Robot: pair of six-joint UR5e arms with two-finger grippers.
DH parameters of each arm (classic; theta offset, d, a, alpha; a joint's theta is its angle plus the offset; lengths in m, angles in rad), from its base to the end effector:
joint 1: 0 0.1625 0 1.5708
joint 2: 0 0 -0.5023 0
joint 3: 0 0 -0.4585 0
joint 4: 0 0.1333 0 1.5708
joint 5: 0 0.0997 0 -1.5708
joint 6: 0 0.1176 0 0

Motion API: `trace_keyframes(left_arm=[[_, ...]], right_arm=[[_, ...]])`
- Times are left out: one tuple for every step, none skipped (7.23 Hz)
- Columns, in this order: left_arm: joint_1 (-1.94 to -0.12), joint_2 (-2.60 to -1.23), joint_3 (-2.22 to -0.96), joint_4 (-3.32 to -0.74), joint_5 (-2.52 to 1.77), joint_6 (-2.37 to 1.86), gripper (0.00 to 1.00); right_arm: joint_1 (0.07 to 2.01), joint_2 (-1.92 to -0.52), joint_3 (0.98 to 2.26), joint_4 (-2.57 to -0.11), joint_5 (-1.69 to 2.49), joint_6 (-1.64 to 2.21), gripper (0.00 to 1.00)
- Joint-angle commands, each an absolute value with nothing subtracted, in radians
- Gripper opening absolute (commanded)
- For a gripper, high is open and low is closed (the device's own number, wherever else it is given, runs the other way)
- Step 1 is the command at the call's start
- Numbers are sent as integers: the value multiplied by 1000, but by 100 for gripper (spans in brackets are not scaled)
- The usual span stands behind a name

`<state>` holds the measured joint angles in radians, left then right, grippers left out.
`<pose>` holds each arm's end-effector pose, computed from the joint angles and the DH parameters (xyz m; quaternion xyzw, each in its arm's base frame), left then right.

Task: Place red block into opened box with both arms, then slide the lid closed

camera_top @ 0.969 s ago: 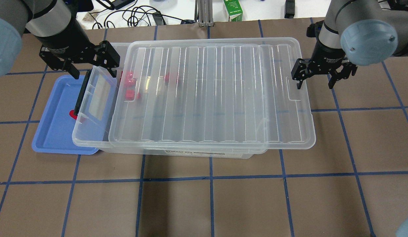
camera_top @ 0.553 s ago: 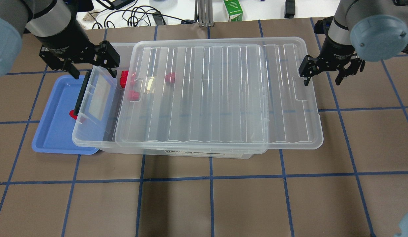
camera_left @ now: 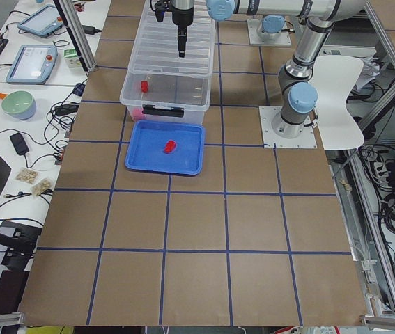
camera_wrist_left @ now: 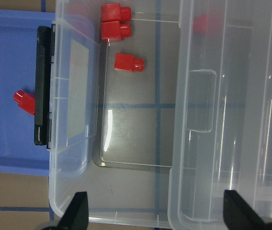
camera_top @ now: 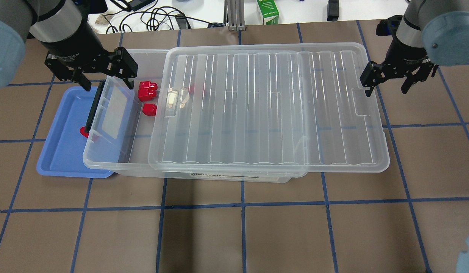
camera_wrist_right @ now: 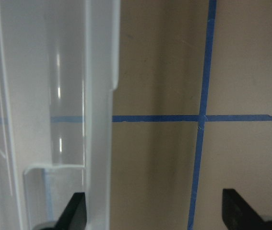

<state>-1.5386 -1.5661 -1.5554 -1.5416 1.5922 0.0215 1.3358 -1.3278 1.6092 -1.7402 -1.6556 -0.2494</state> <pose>-0.1126 -0.5653 0.5615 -0.0056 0.9996 -0.0243 0.0114 -0.0308 -0.6582 0.3951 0.0096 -0.9975 -0.0644 0.0277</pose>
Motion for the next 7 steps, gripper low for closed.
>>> trace_keyframes(left_arm=[[-1539, -1566, -1555, -1542, 1592, 21, 100], [-1539, -1566, -1555, -1542, 1592, 21, 100], [-1539, -1566, -1555, -1542, 1591, 21, 100], [-1539, -1566, -1555, -1542, 1591, 20, 100], [-1539, -1566, -1555, -1542, 1591, 20, 100], [-1539, -1566, -1555, -1542, 1591, 21, 100], [-1539, -1566, -1555, -1542, 1591, 20, 100]], right_arm=[[1318, -1327, 1609, -1741, -1670, -281, 100], [1316, -1327, 1600, -1741, -1681, -299, 100], [1315, -1327, 1589, -1740, -1701, -305, 100], [1315, -1327, 1588, -1740, -1703, -305, 100], [1315, -1325, 1588, -1741, -1703, -307, 100], [1315, -1325, 1589, -1741, -1713, -307, 100], [1315, -1325, 1591, -1741, -1716, -336, 100]])
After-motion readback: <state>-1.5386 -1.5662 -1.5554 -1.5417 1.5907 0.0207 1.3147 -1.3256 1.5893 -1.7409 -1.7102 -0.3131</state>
